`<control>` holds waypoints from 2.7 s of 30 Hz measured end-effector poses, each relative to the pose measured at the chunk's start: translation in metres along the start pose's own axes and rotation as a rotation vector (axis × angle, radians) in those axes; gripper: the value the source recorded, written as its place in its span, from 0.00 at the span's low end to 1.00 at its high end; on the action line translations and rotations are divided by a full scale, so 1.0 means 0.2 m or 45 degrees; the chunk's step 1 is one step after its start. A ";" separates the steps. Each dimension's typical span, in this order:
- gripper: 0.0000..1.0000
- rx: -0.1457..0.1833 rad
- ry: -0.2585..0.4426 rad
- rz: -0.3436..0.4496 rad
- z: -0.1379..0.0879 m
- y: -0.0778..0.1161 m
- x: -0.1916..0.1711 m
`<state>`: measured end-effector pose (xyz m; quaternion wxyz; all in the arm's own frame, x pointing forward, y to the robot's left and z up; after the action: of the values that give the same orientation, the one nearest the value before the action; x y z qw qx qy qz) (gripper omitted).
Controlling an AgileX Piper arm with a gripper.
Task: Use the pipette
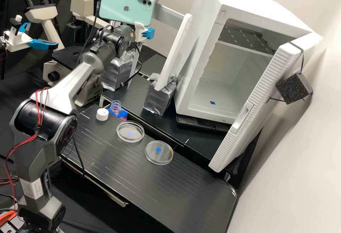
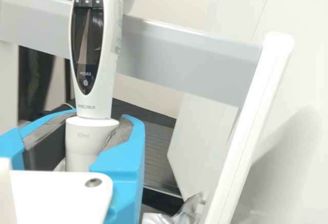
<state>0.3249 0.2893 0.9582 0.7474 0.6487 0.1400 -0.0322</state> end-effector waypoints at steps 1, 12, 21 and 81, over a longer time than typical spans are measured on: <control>0.00 0.003 0.003 0.000 0.00 0.00 0.00; 0.00 -0.011 0.013 0.027 -0.05 0.04 0.01; 0.00 0.002 -0.011 -0.032 -0.07 0.00 0.08; 1.00 0.280 0.466 0.887 0.59 -0.53 -0.68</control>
<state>0.1903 0.1392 0.9039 0.6026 0.7282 0.0384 0.3241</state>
